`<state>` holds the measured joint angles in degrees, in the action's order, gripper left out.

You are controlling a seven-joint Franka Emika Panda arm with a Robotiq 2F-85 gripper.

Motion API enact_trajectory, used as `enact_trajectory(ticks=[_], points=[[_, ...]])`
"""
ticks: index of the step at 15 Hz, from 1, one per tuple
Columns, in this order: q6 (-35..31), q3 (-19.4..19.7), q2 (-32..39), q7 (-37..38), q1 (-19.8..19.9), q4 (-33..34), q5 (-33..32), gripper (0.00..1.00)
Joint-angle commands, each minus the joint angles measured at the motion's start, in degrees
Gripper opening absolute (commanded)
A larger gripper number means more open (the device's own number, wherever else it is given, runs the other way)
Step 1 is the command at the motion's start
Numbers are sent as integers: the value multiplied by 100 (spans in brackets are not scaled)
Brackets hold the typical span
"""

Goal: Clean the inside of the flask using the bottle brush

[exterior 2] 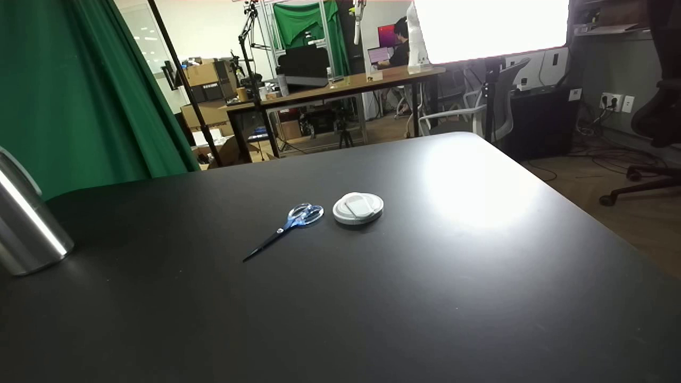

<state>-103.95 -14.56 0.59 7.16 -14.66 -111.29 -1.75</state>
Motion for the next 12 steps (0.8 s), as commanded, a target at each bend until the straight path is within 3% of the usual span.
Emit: enact_trajectory(ticks=[1,6,12], points=[[-76,-17,41,235,-27,-206,10,4],[-79,5,134,268,-26,-171,52,4],[211,142,-9,170,137,423,522,4]])
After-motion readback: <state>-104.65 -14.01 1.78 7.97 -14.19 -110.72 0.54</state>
